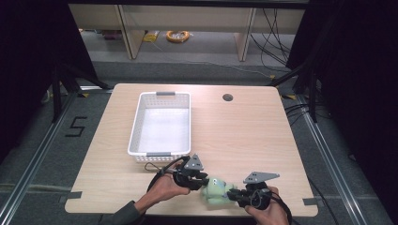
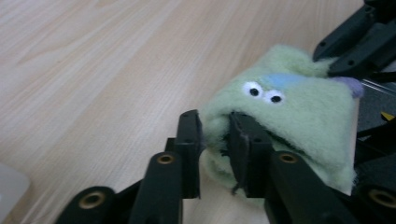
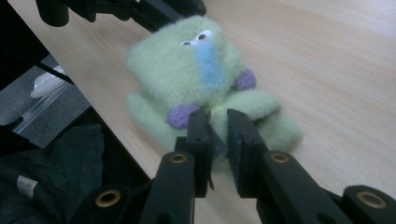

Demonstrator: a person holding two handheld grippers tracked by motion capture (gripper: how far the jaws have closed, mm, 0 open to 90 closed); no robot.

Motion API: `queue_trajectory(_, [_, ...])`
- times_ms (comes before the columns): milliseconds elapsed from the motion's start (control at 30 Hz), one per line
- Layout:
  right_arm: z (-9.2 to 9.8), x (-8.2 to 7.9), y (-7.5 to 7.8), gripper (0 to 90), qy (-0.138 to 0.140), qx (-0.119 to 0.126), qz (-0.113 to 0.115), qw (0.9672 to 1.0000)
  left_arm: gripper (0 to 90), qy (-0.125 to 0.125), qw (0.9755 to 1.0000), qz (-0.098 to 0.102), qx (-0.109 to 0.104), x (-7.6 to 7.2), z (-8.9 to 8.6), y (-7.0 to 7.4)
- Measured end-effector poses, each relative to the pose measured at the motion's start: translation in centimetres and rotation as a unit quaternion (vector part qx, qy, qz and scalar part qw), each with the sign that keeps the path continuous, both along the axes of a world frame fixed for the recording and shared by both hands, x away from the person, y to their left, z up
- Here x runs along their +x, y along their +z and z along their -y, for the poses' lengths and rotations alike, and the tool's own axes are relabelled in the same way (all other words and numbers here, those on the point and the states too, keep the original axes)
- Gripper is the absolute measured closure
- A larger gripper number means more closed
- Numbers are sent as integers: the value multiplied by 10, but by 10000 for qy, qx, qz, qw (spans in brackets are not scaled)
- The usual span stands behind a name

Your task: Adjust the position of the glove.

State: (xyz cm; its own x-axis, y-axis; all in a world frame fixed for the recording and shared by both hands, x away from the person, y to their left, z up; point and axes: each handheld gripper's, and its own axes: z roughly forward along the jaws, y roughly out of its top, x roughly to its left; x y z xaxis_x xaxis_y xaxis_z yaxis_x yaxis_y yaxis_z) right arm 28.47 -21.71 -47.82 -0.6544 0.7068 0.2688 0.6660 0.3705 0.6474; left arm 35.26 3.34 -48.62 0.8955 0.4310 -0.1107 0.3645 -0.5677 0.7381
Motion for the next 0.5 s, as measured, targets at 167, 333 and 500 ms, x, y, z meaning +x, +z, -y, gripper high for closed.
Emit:
queue_trajectory(167, [2,-2,2,726,59,87,-17,9999,648,81,9999,-96,-18,-1,-3,1])
queue_trajectory(333, [10,-3,12,670,-71,114,68,9999,544,274,9994,-185,-63,-7,-13,5])
queue_trajectory(500, [16,4,19,623,-222,93,166,9996,474,660,9970,-316,-265,-12,-27,13])
